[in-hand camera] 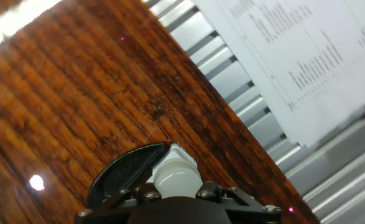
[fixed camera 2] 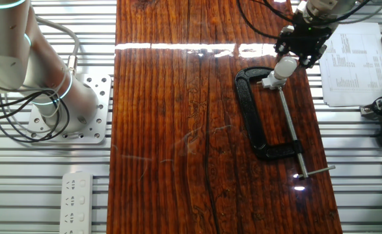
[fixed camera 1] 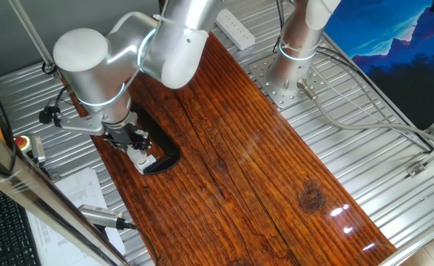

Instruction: Take out the light bulb by rotating it

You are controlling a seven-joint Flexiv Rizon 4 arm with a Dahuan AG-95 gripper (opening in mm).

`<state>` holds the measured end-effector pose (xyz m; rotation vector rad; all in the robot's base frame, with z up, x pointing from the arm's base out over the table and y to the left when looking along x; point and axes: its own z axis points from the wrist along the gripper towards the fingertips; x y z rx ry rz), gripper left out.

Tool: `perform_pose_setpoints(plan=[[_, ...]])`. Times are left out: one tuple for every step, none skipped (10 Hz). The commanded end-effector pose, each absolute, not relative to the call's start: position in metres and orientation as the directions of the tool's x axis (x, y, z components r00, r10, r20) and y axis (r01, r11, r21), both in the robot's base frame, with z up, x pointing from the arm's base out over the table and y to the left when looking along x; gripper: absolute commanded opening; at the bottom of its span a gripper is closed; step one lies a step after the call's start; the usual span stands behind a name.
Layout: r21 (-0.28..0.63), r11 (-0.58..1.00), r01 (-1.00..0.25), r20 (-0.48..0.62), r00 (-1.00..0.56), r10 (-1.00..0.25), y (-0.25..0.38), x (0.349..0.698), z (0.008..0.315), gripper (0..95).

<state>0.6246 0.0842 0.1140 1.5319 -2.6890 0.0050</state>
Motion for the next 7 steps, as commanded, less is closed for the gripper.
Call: perform_pose_setpoints(plan=[[0.004, 0.391, -0.920, 0.059, -0.390, -0.919, 0.0887, 0.6229, 0.1127, 0.0], [0.001, 0.342, -0.940, 0.056, -0.342, -0.938, 0.0887, 0.6229, 0.1128, 0.0], [0.001, 0.342, -0.940, 0.056, -0.342, -0.938, 0.0887, 0.6229, 0.1128, 0.0], [-0.004, 0.226, -0.974, 0.055, -0.226, -0.973, 0.0887, 0.6228, 0.1131, 0.0], [-0.006, 0.170, -0.985, 0.053, -0.170, -0.984, 0.0887, 0.6228, 0.1131, 0.0], [-0.007, 0.063, -0.998, 0.049, -0.063, -0.997, 0.0888, 0.6227, 0.1134, 0.0], [-0.008, -0.005, -1.000, 0.048, 0.005, -0.999, 0.0888, 0.6226, 0.1140, 0.0]])
